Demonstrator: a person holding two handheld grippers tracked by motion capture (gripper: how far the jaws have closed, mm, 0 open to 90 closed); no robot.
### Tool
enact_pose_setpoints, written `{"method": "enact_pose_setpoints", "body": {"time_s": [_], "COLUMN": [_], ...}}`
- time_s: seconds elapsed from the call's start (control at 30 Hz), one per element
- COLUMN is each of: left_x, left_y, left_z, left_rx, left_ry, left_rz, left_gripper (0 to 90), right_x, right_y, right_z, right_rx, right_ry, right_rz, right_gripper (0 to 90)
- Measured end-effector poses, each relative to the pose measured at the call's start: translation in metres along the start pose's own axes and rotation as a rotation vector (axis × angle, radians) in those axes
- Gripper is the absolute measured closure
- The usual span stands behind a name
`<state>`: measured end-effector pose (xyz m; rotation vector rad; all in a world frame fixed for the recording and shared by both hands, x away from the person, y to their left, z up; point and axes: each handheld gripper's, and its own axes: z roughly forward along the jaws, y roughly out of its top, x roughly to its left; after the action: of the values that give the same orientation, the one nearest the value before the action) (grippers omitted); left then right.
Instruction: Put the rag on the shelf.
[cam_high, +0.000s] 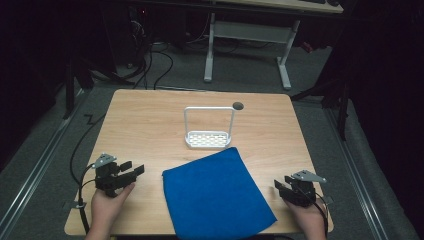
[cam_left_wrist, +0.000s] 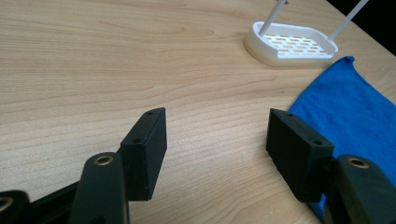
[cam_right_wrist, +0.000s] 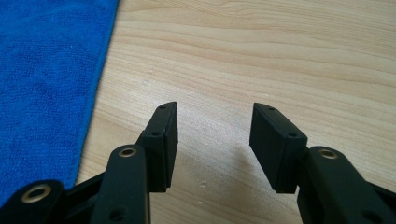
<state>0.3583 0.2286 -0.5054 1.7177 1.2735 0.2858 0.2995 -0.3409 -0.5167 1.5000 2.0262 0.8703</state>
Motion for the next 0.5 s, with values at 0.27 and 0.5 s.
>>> {"method": "enact_pose_setpoints", "body": {"time_s": [0.27,0.5], "left_x": [-0.027,-0.069], "left_y": [-0.003,-0.009], "left_z": [0.012,0.023], "left_rx": [0.042,0.098], "left_ry": [-0.066,-0.132], "left_rz": [0.068,0.197], "left_gripper": [42.3,54.2], "right_x": [0.000,0.014], "right_y": [0.000,0.007], "right_z": [0.000,0.004], "right_rx": [-0.007,-0.034], "right_ry": [0.012,0.059], "right_rz": [-0.007,-0.053], "right_gripper": [53.4,55.8]}}
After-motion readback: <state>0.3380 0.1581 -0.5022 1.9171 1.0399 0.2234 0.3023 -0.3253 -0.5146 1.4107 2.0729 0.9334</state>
